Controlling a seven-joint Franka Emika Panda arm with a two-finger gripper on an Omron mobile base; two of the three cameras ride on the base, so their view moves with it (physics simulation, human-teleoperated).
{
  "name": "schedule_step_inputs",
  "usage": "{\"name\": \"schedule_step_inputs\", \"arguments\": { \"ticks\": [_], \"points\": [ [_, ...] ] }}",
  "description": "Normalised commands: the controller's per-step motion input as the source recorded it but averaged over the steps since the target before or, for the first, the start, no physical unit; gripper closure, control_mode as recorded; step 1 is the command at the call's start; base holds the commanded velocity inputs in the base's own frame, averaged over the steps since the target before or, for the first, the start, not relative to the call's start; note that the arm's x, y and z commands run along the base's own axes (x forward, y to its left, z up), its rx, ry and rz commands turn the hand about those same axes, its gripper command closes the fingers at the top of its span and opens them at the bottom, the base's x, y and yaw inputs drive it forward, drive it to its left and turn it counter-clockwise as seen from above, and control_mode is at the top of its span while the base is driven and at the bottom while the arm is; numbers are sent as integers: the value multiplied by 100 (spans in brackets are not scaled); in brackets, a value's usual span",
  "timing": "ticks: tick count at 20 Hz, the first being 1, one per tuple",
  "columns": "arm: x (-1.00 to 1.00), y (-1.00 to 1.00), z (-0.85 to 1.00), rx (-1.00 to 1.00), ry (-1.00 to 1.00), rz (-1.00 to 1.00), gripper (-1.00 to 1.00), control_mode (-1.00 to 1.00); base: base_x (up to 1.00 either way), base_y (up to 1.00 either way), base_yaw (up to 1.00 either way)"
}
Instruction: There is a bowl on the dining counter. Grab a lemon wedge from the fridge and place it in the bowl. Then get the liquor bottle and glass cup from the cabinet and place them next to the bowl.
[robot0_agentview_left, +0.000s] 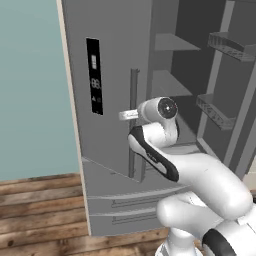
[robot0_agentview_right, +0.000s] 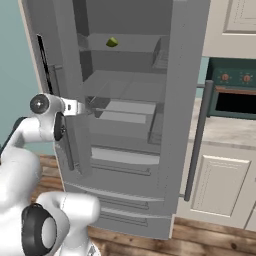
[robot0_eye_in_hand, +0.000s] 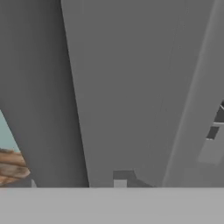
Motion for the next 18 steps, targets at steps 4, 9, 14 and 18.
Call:
{"name": "schedule_step_inputs", "arguments": {
  "ticks": [4,9,14,18],
  "points": [
    [-77,19,-3,0,-2,8,-100,-100,0,0,0],
    [-29,-8,0,2,-1,0,-100,-100,0,0,0],
    [-32,-59,0,18,-1,0,-100,-100,0,0,0],
    [-16,-80,3,28,3,0,-100,-100,0,0,0]
  ]
}}
